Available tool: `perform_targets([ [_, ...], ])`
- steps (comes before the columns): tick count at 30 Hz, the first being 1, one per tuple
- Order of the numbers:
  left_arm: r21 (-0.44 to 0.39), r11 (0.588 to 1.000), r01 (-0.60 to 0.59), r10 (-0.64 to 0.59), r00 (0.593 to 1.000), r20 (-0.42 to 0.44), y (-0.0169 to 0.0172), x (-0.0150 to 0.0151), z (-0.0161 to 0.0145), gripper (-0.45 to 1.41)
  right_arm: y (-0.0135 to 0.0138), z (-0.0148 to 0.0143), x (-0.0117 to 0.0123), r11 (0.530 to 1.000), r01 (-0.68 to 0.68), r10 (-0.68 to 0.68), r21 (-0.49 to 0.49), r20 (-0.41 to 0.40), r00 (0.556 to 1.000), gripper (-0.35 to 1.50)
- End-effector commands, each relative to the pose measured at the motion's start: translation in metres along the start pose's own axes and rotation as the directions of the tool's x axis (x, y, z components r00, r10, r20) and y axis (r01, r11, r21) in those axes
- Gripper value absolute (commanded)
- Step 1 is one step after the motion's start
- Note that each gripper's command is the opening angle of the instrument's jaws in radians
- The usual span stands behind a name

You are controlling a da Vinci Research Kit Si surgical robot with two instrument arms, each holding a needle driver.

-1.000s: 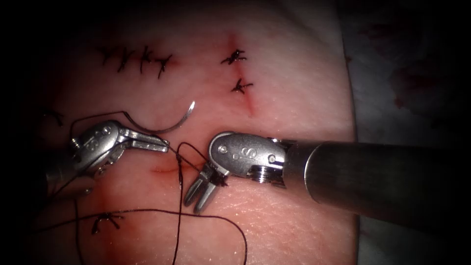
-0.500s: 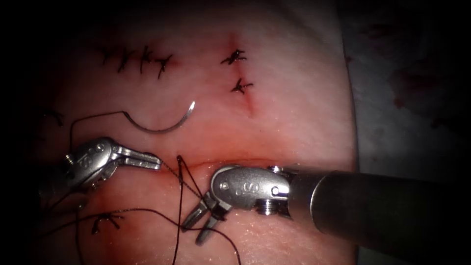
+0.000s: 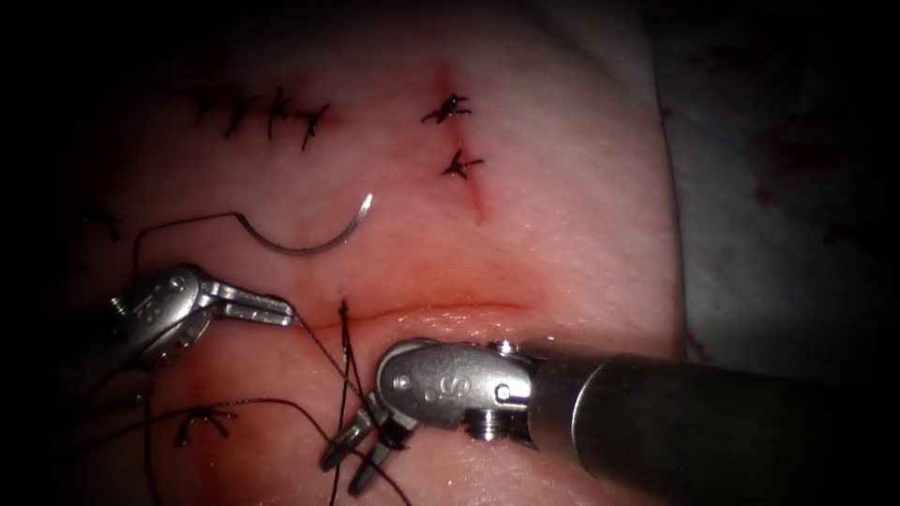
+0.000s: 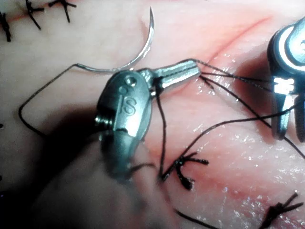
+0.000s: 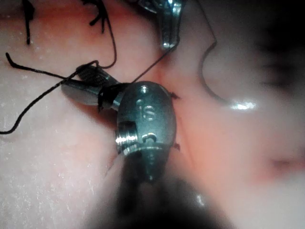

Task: Wound Closure
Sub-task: Grab the tail of the suture with the right gripper, then tension the knot by pulling up with the right hand and down with the left.

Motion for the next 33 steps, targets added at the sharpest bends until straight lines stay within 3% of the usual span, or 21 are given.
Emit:
perform_targets([
  [1, -0.002, 1.0, -0.001, 0.001, 1.0, -0.001, -0.0004, -0.0006, 0.0004, -0.45, 0.0009, 0.0008, 0.0003, 1.0, 0.005, -0.005, 0.004, 0.0, 1.0, 0.12],
  [5, -0.003, 1.0, -0.001, 0.001, 1.0, -0.001, -0.0002, -0.0006, 0.0003, -0.45, 0.0011, 0.0011, 0.0004, 1.0, 0.006, -0.006, 0.006, -0.001, 1.0, 0.22],
  [8, -0.004, 1.0, -0.001, 0.001, 1.0, -0.001, -0.0003, -0.0005, 0.0002, -0.45, 0.0011, 0.0016, -0.0001, 1.0, 0.011, -0.011, 0.006, 0.009, 1.0, 0.93],
  [11, -0.002, 1.0, -0.001, 0.001, 1.0, -0.003, -0.0002, -0.0005, 0.0001, -0.45, 0.0007, 0.0026, -0.0009, 0.999, 0.018, -0.023, 0.041, 0.116, 0.993, 0.94],
  [14, -0.001, 1.0, -0.001, 0.001, 1.0, -0.005, -0.0002, -0.0005, 0.0, -0.45, 0.0007, 0.003, -0.0013, 0.998, 0.029, -0.036, 0.051, 0.157, 0.987, 0.93],
  [18, 0.001, 1.0, -0.001, 0.001, 1.0, -0.004, -0.0001, -0.0005, -0.0001, -0.45, 0.0006, 0.0035, -0.0019, 0.998, 0.037, -0.047, 0.059, 0.168, 0.985, 0.83],
  [20, 0.0, 1.0, -0.001, 0.001, 1.0, -0.004, -0.0001, -0.0005, -0.0001, -0.45, 0.0004, 0.0038, -0.0022, 0.996, 0.044, -0.057, 0.075, 0.187, 0.981, 0.56],
  [21, 0.0, 1.0, -0.001, 0.001, 1.0, -0.004, -0.0001, -0.0005, -0.0001, -0.45, 0.0004, 0.0039, -0.0023, 0.994, 0.045, -0.065, 0.097, 0.206, 0.976, 0.37],
  [22, 0.001, 1.0, -0.001, 0.001, 1.0, -0.007, 0.0, -0.0004, -0.0002, -0.45, 0.0004, 0.004, -0.0024, 0.99, 0.036, -0.067, 0.136, 0.229, 0.971, -0.28],
  [23, 0.0, 1.0, 0.0, 0.0, 1.0, -0.006, 0.0001, -0.0003, -0.0002, -0.45, 0.0004, 0.004, -0.0023, 0.986, 0.017, -0.066, 0.165, 0.294, 0.954, -0.35],
  [26, 0.006, 1.0, 0.003, -0.003, 1.0, -0.007, 0.0004, 0.0, -0.0003, -0.45, 0.0008, 0.0034, -0.0021, 0.985, 0.024, -0.073, 0.169, 0.294, 0.953, -0.35],
  [33, 0.015, 1.0, 0.008, -0.008, 1.0, -0.004, 0.0017, 0.0007, 0.0, -0.45, 0.0026, -0.0011, -0.0011, 0.995, 0.041, -0.056, 0.094, 0.167, 0.984, -0.35],
])
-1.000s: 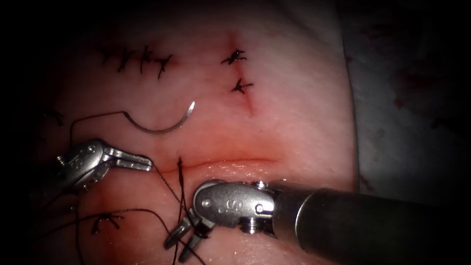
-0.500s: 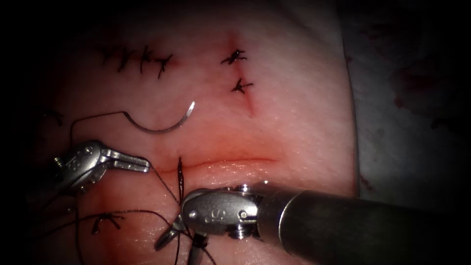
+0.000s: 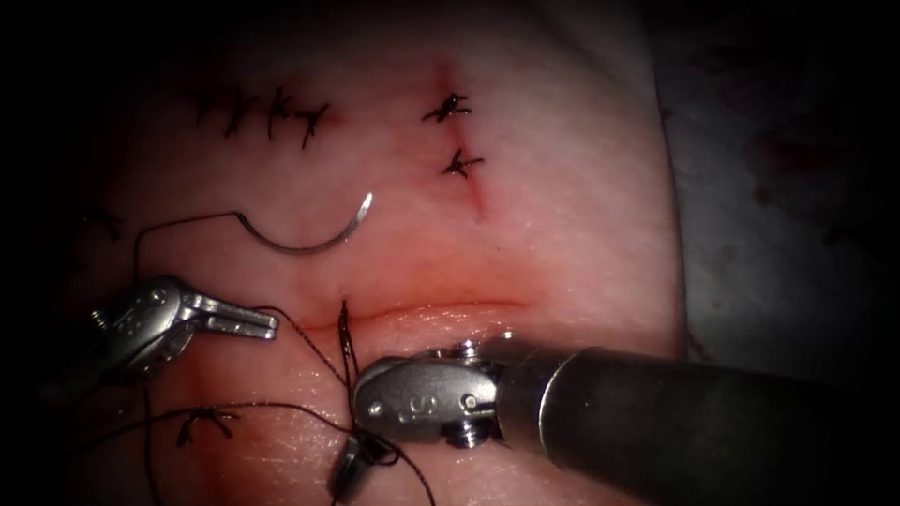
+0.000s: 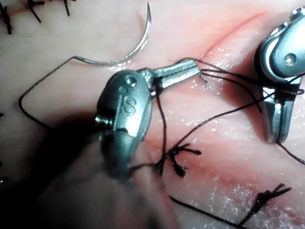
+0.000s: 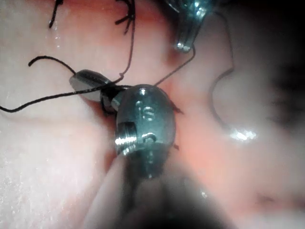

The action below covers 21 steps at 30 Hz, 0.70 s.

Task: Wound Closure
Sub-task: Tension the knot by pulling up with the right hand and down with the left.

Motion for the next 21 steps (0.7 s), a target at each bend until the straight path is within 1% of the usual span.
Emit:
perform_targets([
  [1, 0.001, 1.0, -0.001, 0.001, 1.0, 0.001, -0.0003, -0.0006, 0.0005, -0.45, 0.0015, -0.0015, -0.0002, 1.0, -0.002, 0.001, -0.021, -0.017, 1.0, -0.35],
  [2, 0.002, 1.0, -0.001, 0.001, 1.0, 0.001, -0.0002, -0.0006, 0.0006, -0.45, 0.0017, -0.0025, -0.0003, 0.999, -0.007, 0.006, -0.034, -0.027, 1.0, -0.35],
  [3, 0.005, 1.0, -0.001, 0.001, 1.0, 0.003, 0.0001, -0.0006, 0.0007, -0.45, 0.0021, -0.0042, -0.0005, 0.998, -0.023, 0.021, -0.054, -0.04, 0.999, -0.35],
  [8, 0.013, 1.0, -0.01, 0.01, 1.0, 0.009, 0.0011, -0.0011, 0.0011, -0.45, 0.0033, -0.007, -0.0008, 0.993, -0.023, 0.017, -0.113, -0.049, 0.999, -0.35],
  [9, 0.007, 1.0, -0.018, 0.018, 1.0, 0.008, 0.0018, -0.0016, 0.0014, -0.45, 0.0039, -0.0078, -0.0009, 0.99, -0.03, 0.019, -0.14, -0.078, 0.997, -0.35],
  [11, 0.0, 1.0, -0.018, 0.018, 1.0, 0.007, 0.0028, -0.0023, 0.0018, -0.45, 0.0044, -0.0084, -0.001, 0.985, -0.043, 0.025, -0.165, -0.107, 0.994, -0.35],
  [12, -0.012, 1.0, -0.011, 0.012, 1.0, 0.011, 0.0042, -0.0031, 0.0022, -0.45, 0.005, -0.0091, -0.0011, 0.981, -0.049, 0.024, -0.187, -0.136, 0.99, -0.35],
  [16, -0.051, 0.999, -0.001, 0.004, 0.999, 0.053, 0.0077, -0.0038, 0.0026, -0.45, 0.0058, -0.0096, -0.0016, 0.975, -0.059, 0.026, -0.215, -0.154, 0.988, -0.35],
  [21, -0.108, 0.994, 0.004, 0.004, 0.997, 0.078, 0.0128, -0.0027, 0.0026, -0.45, 0.0065, -0.01, -0.0022, 0.968, -0.075, 0.032, -0.24, -0.178, 0.983, -0.35],
])
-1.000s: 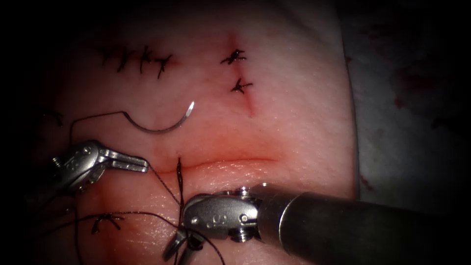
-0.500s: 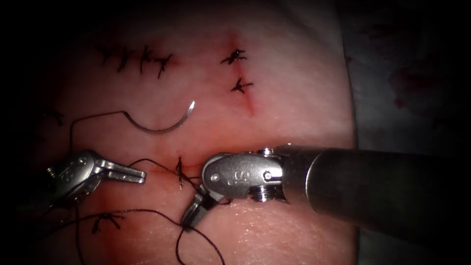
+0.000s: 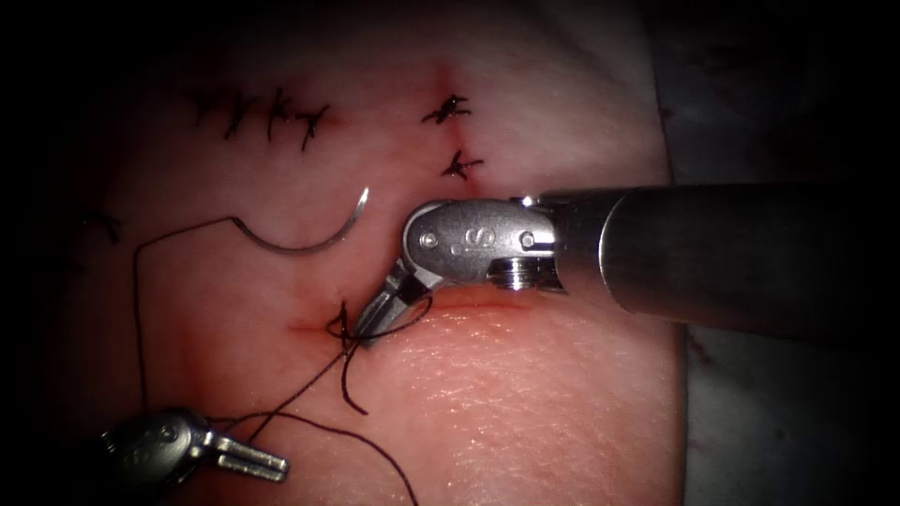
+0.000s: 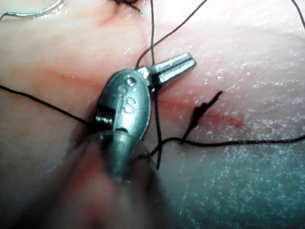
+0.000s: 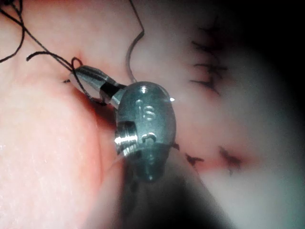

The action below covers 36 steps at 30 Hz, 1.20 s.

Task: Wound Closure
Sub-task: Tension the knot by pulling up with the right hand and down with the left.

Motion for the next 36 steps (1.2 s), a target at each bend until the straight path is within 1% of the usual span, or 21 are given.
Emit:
perform_targets([
  [1, -0.014, 1.0, 0.001, -0.001, 1.0, 0.006, 0.0007, -0.0003, 0.0005, -0.45, 0.0013, 0.0004, -0.0001, 1.0, -0.002, 0.002, -0.013, -0.013, 1.0, -0.35],
  [5, -0.067, 0.998, 0.007, -0.004, 0.999, 0.043, 0.0048, 0.0017, 0.0008, -0.45, 0.0021, 0.0003, -0.0003, 0.999, -0.02, 0.019, -0.049, -0.021, 1.0, -0.35],
  [8, -0.108, 0.994, 0.009, -0.004, 0.999, 0.044, 0.0072, 0.0031, 0.001, -0.45, 0.003, 0.0004, -0.0004, 0.996, -0.029, 0.027, -0.088, -0.023, 0.999, -0.35],
  [11, -0.131, 0.991, 0.009, -0.002, 0.999, 0.051, 0.0089, 0.0042, 0.0017, -0.45, 0.004, 0.0005, -0.0005, 0.99, -0.041, 0.038, -0.134, -0.029, 0.999, -0.35],
  [16, -0.173, 0.985, 0.004, 0.006, 0.998, 0.056, 0.0109, 0.0054, 0.0029, -0.45, 0.0056, 0.0006, -0.0012, 0.975, -0.081, 0.08, -0.207, -0.014, 0.997, -0.35],
  [20, -0.23, 0.973, -0.003, 0.012, 0.999, 0.04, 0.0121, 0.006, 0.0034, -0.45, 0.0061, 0.0006, -0.002, 0.962, -0.108, 0.112, -0.249, -0.002, 0.994, -0.35],
  [22, -0.263, 0.965, -0.008, 0.016, 1.0, 0.027, 0.0124, 0.006, 0.0035, -0.45, 0.0063, 0.0005, -0.0024, 0.95, -0.124, 0.13, -0.285, 0.001, 0.992, -0.35],
  [24, -0.288, 0.958, -0.004, 0.01, 1.0, 0.019, 0.0124, 0.0059, 0.0035, -0.45, 0.0063, 0.0002, -0.0026, 0.935, -0.137, 0.14, -0.326, -0.015, 0.99, -0.35],
  [27, -0.32, 0.948, -0.003, 0.006, 1.0, 0.01, 0.0124, 0.0055, 0.0037, -0.45, 0.006, -0.0002, -0.0029, 0.877, -0.266, 0.247, -0.399, -0.1, 0.964, -0.35],
  [28, -0.331, 0.944, -0.006, 0.008, 1.0, 0.005, 0.0125, 0.0054, 0.0039, -0.45, 0.0059, -0.0003, -0.003, 0.841, -0.325, 0.296, -0.433, -0.135, 0.946, -0.35],
  [30, -0.368, 0.93, -0.002, 0.0, 1.0, -0.005, 0.0127, 0.0051, 0.0042, -0.45, 0.0056, -0.0005, -0.003, 0.746, -0.448, 0.401, -0.492, -0.205, 0.893, -0.35],
  [31, -0.384, 0.923, 0.001, -0.004, 1.0, -0.009, 0.0128, 0.005, 0.0043, -0.45, 0.0054, -0.0005, -0.0031, 0.708, -0.491, 0.433, -0.508, -0.237, 0.87, -0.35],
  [32, -0.399, 0.917, 0.004, -0.009, 1.0, -0.012, 0.013, 0.0049, 0.0044, -0.45, 0.0053, -0.0005, -0.0031, 0.663, -0.546, 0.47, -0.513, -0.282, 0.836, -0.35],
  [34, -0.427, 0.904, 0.01, -0.019, 1.0, -0.017, 0.0133, 0.0048, 0.0046, -0.45, 0.005, -0.0003, -0.0032, 0.6, -0.608, 0.506, -0.52, -0.342, 0.792, -0.35],
  [35, -0.442, 0.897, 0.007, -0.019, 1.0, -0.022, 0.0134, 0.0047, 0.0046, -0.45, 0.0048, -0.0002, -0.0032, 0.561, -0.64, 0.524, -0.525, -0.374, 0.766, -0.35],
  [36, -0.457, 0.889, 0.016, -0.03, 0.999, -0.022, 0.0135, 0.0047, 0.0047, -0.45, 0.0047, -0.0001, -0.0033, 0.538, -0.659, 0.533, -0.525, -0.393, 0.749, -0.35],
])
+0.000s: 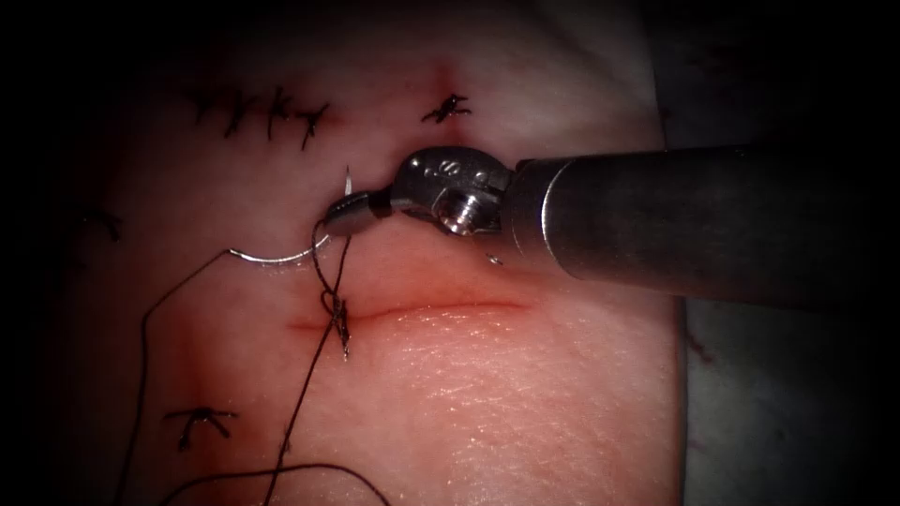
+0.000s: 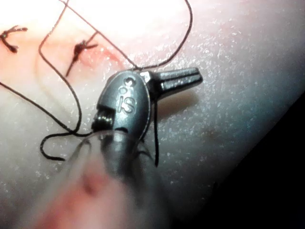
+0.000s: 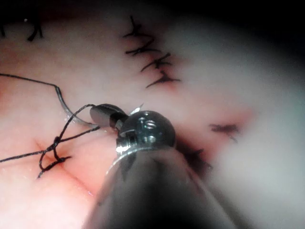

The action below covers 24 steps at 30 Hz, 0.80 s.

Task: Wound Closure
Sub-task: Tension the knot by pulling up with the right hand and down with the left.

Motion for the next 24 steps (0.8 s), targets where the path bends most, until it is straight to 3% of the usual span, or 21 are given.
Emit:
perform_targets([
  [1, -0.022, 1.0, 0.005, -0.005, 1.0, -0.01, -0.0001, -0.0009, 0.0006, -0.45, -0.0001, 0.0011, 0.0001, 1.0, -0.029, 0.029, -0.011, -0.01, 1.0, -0.35],
  [6, -0.137, 0.99, 0.013, -0.021, 0.998, -0.058, 0.0006, -0.0012, 0.0011, -0.45, -0.0002, 0.0014, -0.0006, 0.991, -0.114, 0.111, -0.077, -0.038, 0.993, -0.35],
  [14, -0.12, 0.992, 0.04, -0.049, 0.996, -0.073, 0.0002, -0.0028, 0.0022, -0.45, 0.0015, 0.0015, -0.0009, 0.98, -0.105, 0.097, -0.17, -0.058, 0.994, -0.35],
  [24, -0.155, 0.983, 0.1, -0.109, 0.993, -0.048, 0.001, -0.0066, 0.0043, -0.45, 0.0046, 0.0013, -0.0007, 0.977, -0.102, 0.088, -0.187, -0.082, 0.993, -0.35],
])
